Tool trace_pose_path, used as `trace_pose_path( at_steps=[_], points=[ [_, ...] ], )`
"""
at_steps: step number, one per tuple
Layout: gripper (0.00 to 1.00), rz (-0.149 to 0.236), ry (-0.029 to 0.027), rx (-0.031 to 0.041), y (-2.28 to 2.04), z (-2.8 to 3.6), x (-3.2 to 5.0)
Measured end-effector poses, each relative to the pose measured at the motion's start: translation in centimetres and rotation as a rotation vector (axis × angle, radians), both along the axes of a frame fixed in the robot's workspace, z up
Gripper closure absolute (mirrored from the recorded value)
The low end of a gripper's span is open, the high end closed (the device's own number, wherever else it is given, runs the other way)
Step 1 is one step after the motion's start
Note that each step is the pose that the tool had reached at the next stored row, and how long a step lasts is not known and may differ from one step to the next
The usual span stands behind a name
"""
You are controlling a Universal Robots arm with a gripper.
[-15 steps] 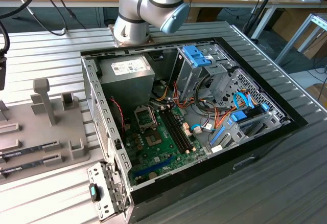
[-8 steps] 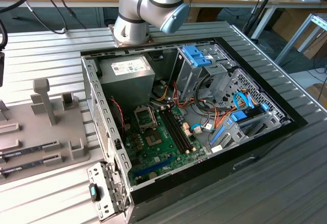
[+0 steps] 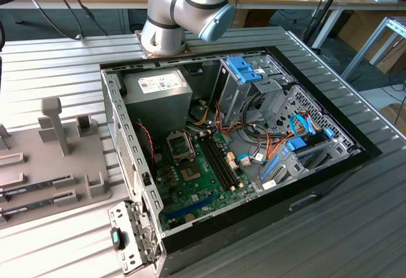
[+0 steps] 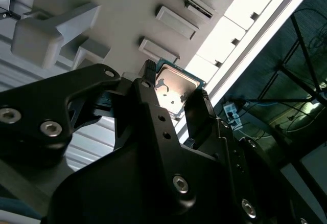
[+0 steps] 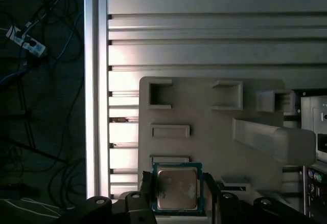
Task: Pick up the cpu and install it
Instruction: 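Pick up the cpu and move it towards the insertion slot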
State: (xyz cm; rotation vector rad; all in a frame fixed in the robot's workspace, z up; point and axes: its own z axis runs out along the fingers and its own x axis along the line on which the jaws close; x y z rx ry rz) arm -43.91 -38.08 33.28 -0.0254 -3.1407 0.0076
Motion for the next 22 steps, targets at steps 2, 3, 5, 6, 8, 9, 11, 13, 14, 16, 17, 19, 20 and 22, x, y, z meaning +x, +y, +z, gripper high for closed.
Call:
trace_pose_path(
  at_steps=[2,3,5,6,8,9,11,13,14,16,17,19,20,22],
  points=[
    [0.53,0.0,0.0001,0.0,0.0,0.24,0.0],
    [0.53,0.0,0.0,0.0,0.0,0.37,0.0],
    [0.53,0.0,0.0001,0.0,0.0,0.6,0.0],
    [0.53,0.0,0.0001,0.0,0.0,0.71,0.0],
    [0.53,0.0,0.0001,0.0,0.0,0.92,0.0],
    [0.53,0.0,0.0001,-0.0001,0.0,1.05,0.0],
    [0.53,0.0,0.0001,-0.0001,0.0,1.34,0.01],
    [0.53,0.0,0.0001,0.0,0.0,1.7,0.01],
    [0.53,0.0,0.0002,-0.0001,0.0,1.8,0.01],
    [0.53,0.0,0.0001,0.0,0.0,2.01,0.01],
    [0.53,0.0,0.0002,-0.0001,0.0,2.12,0.01],
    [0.53,0.0,0.0001,0.0001,0.0,2.31,0.01],
    [0.53,0.0,0.0002,0.0,0.0,2.41,0.01],
    [0.53,0.0,0.0003,0.0,0.0,2.68,0.02]
  ],
)
